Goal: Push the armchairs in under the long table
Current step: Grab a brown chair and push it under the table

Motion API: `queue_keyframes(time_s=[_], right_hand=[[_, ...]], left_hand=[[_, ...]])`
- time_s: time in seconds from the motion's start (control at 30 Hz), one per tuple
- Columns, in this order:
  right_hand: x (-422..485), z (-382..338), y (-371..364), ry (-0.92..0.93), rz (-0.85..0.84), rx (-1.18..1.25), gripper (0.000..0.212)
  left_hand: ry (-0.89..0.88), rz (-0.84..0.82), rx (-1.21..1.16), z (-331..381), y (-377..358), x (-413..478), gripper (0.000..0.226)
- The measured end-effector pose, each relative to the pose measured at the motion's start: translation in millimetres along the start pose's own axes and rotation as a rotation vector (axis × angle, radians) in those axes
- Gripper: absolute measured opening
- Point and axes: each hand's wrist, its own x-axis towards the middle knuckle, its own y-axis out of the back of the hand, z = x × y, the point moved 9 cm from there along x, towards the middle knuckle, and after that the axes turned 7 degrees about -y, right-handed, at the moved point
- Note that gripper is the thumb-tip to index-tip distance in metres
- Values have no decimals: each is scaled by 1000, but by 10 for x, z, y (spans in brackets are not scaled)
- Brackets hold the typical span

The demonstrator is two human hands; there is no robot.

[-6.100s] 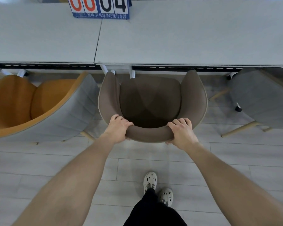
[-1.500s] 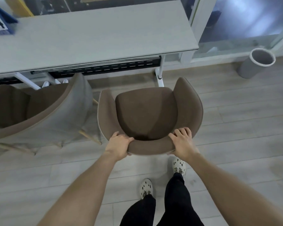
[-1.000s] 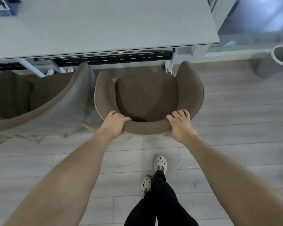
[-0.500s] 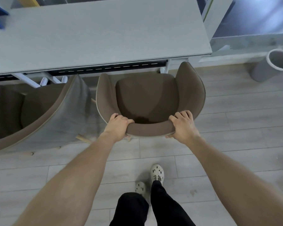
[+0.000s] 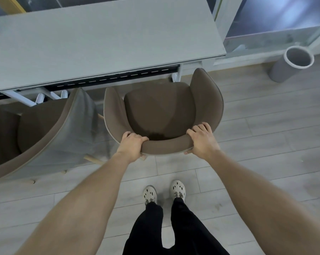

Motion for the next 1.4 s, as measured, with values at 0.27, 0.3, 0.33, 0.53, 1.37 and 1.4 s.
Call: queue_keyframes(time_s=[0.27, 0.3, 0.33, 0.53, 1.37, 1.4], right_hand=[[48, 58, 1, -1, -1, 1, 87], [49, 58, 4, 0, -1, -5, 86], [48, 61, 5, 0, -3, -9, 85], [66, 86, 0, -1, -18, -4, 85], [64, 68, 27, -27, -101, -74, 101], [62, 9, 38, -28, -140, -80, 107]], left_hand=[[14, -7, 5, -9, 11, 60, 64], [15, -12, 10, -7, 11, 62, 65], [15, -19, 10, 1, 10, 63, 66], [26, -22, 10, 37, 22, 66, 67], [50, -74, -21, 92, 52, 60, 80], [45, -82, -23, 95, 60, 45, 85]])
